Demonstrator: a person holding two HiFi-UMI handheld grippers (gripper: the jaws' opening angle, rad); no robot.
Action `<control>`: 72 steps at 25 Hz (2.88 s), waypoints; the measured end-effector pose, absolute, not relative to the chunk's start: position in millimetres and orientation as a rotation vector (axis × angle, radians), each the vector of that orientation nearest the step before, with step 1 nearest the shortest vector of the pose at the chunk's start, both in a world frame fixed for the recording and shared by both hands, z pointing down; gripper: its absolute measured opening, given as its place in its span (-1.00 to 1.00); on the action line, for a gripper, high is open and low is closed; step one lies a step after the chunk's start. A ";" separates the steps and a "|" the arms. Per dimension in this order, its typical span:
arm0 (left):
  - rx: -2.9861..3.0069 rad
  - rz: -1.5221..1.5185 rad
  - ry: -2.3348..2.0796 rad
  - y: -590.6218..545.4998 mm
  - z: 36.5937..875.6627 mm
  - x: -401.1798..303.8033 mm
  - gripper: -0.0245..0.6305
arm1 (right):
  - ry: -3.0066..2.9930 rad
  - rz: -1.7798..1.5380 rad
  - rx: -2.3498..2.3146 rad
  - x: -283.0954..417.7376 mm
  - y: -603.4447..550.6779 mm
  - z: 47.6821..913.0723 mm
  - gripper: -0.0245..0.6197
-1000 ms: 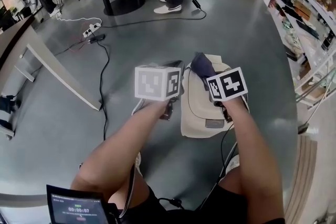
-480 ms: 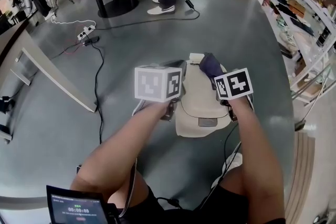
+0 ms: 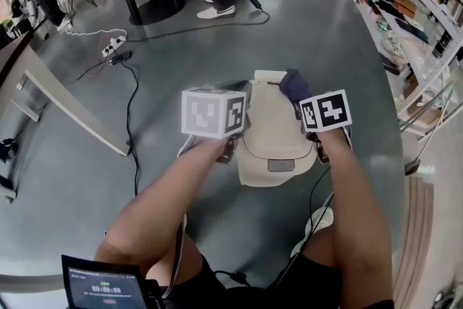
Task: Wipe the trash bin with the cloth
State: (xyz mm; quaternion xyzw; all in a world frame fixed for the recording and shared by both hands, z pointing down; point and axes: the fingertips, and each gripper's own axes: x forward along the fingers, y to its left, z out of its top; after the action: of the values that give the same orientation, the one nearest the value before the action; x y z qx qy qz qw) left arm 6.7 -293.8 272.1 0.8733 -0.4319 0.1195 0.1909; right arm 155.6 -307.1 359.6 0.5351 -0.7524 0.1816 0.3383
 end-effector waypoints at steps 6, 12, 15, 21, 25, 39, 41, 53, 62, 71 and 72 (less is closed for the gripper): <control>2.439 0.328 -1.223 -298.4 279.5 3.9 -0.93 | -1.984 0.488 1.411 161.9 -308.4 361.7 -0.64; 2.445 0.353 -1.240 -301.2 281.5 -0.6 -0.93 | -2.132 0.559 1.386 142.2 -306.2 348.5 -0.64; 2.457 0.372 -1.274 -298.0 275.4 -6.0 -0.93 | -2.200 0.517 1.290 107.8 -297.1 342.3 -0.64; 2.466 0.406 -1.326 -281.6 275.4 -24.4 -0.93 | -2.253 0.415 1.080 44.8 -258.8 336.9 -0.64; 2.469 0.422 -1.340 -274.5 273.5 -35.2 -0.93 | -2.212 0.385 0.980 20.5 -247.1 356.3 -0.64; 2.482 0.440 -1.362 -255.2 272.3 -49.8 -0.93 | -2.116 0.327 1.064 40.6 -235.3 367.7 -0.64; 2.482 0.435 -1.357 -254.5 271.2 -46.0 -0.93 | -2.109 0.328 1.087 50.4 -235.2 367.0 -0.64; 2.554 0.526 -1.298 -246.3 267.0 -24.7 -0.93 | -2.041 0.357 1.204 103.8 -236.7 359.5 -0.64; 2.592 0.579 -1.297 -245.8 267.7 -18.7 -0.93 | -1.999 0.404 1.324 151.0 -235.1 358.0 -0.64; 2.609 0.583 -1.262 -245.0 275.3 -3.4 -0.93 | -1.954 0.396 1.378 182.3 -235.9 370.4 -0.64; 2.607 0.580 -1.261 -245.5 275.8 -3.4 -0.93 | -1.950 0.396 1.385 181.8 -236.0 369.7 -0.64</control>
State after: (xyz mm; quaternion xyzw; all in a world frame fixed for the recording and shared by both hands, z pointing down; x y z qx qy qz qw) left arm -3.4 -245.5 275.8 0.8787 -0.4251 0.1956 0.0941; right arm 181.8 -236.0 369.7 0.5349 -0.7531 0.1530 0.3510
